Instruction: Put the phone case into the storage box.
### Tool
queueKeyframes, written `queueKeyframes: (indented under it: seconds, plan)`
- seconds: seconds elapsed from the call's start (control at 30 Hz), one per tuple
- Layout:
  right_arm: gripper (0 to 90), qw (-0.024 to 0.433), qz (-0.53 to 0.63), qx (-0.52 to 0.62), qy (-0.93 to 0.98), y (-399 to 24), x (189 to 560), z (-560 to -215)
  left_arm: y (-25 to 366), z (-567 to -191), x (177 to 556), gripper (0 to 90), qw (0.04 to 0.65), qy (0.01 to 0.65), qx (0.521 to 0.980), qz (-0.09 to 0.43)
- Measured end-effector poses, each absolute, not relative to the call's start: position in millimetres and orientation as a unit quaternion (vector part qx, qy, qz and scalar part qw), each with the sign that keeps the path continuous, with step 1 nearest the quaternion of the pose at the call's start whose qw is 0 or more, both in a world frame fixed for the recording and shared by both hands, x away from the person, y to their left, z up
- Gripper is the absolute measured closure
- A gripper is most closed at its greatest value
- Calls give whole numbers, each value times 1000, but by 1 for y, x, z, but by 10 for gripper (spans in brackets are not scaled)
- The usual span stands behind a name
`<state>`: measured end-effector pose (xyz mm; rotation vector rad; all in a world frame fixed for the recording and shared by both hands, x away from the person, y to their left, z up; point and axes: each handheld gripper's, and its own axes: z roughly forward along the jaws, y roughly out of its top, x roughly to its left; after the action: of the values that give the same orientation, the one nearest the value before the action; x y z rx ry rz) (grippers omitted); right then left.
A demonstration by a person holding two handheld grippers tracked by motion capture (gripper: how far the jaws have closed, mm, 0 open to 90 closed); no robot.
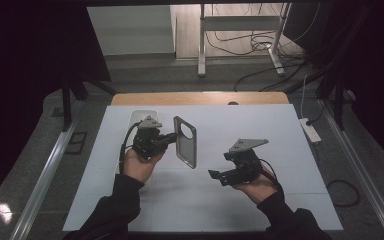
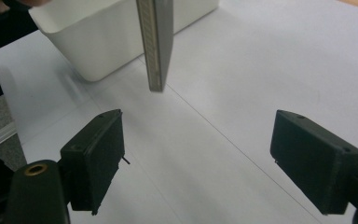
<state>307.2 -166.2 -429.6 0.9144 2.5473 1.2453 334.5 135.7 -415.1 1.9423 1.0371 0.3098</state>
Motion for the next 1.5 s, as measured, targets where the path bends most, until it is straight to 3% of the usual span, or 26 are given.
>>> queueKeyframes:
  seconds: [0.97, 1.5]
  plan:
    - [152, 85, 411, 337, 843, -200, 294, -437, 159, -400, 349, 889, 437, 439, 774, 136]
    - [46, 89, 386, 349, 849, -215, 286, -445, 177, -388, 360, 889, 427, 454, 767, 148]
